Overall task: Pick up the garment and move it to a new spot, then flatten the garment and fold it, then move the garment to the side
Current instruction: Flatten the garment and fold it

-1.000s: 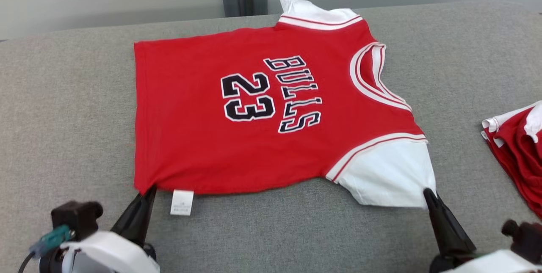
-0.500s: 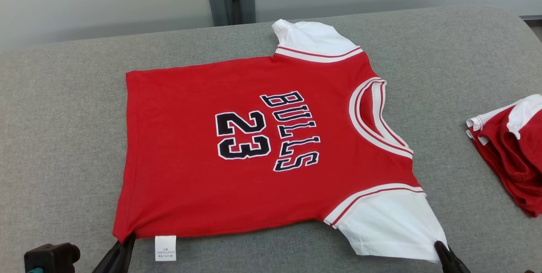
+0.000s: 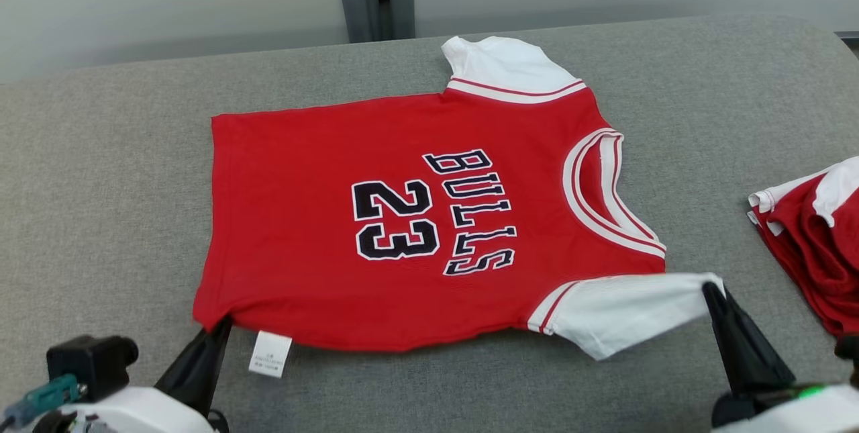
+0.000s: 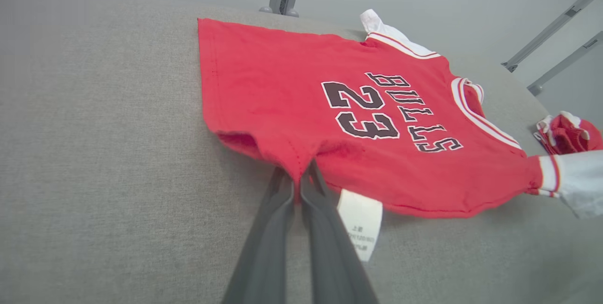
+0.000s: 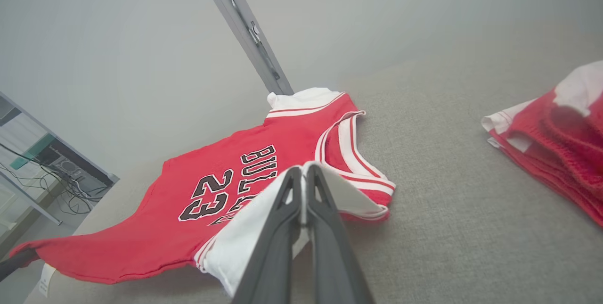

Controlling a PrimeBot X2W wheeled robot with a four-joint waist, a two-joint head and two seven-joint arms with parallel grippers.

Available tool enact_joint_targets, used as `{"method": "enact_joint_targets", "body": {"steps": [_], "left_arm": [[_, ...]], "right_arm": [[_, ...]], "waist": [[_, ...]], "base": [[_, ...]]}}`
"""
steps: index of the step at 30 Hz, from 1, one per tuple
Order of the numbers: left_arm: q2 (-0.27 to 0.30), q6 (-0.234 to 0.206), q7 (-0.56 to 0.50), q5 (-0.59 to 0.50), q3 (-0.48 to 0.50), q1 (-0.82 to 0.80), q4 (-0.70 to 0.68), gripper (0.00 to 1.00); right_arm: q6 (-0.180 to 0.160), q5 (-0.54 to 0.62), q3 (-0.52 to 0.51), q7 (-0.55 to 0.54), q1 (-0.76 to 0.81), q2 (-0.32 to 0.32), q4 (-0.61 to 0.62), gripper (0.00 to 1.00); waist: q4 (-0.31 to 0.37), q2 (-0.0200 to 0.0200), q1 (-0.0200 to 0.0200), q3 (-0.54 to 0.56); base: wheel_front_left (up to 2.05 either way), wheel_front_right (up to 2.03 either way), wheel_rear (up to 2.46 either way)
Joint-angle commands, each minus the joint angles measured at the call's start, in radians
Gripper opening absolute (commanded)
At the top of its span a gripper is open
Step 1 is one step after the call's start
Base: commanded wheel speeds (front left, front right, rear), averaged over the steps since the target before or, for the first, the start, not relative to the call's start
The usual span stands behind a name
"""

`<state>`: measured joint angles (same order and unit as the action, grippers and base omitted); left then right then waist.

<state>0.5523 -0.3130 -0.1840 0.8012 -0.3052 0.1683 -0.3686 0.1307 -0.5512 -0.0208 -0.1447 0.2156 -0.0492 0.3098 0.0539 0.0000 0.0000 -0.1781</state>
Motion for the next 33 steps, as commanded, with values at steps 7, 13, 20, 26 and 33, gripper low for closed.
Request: {"method": "enact_joint_targets", "body": {"steps": [7, 13, 20, 26, 33], "left_arm": [[-0.035, 0.049, -0.005, 0.022, -0.011, -0.146, 0.097, 0.00], [-0.066, 0.079, -0.007, 0.049, -0.018, -0.204, 0.166, 0.00], [-0.072, 0.138, -0.045, 0.102, -0.025, -0.270, 0.257, 0.00], [-0.083, 0.190, -0.092, 0.162, -0.023, -0.345, 0.332, 0.00], [-0.091, 0.229, -0.127, 0.207, -0.020, -0.408, 0.440, 0.00]], "right_arm": [[0.000, 0.063, 0.034, 0.005, -0.248, -0.004, -0.175, 0.00], [0.000, 0.102, 0.052, 0.024, -0.395, -0.004, -0.315, 0.00], [0.000, 0.111, 0.070, 0.060, -0.559, -0.014, -0.476, 0.00], [0.000, 0.098, 0.099, 0.101, -0.673, -0.028, -0.593, 0.00], [0.000, 0.069, 0.129, 0.134, -0.780, -0.043, -0.734, 0.00]], "waist": [[-0.014, 0.0000, 0.0000, -0.023], [-0.023, 0.0000, 0.0000, -0.056], [-0.039, 0.0000, 0.0000, -0.108], [-0.046, 0.0000, 0.0000, -0.142], [-0.050, 0.0000, 0.0000, -0.174]], "base": [[0.00, 0.00, 0.00], [0.00, 0.00, 0.00], [0.00, 0.00, 0.00], [0.00, 0.00, 0.00], [0.00, 0.00, 0.00]]}}
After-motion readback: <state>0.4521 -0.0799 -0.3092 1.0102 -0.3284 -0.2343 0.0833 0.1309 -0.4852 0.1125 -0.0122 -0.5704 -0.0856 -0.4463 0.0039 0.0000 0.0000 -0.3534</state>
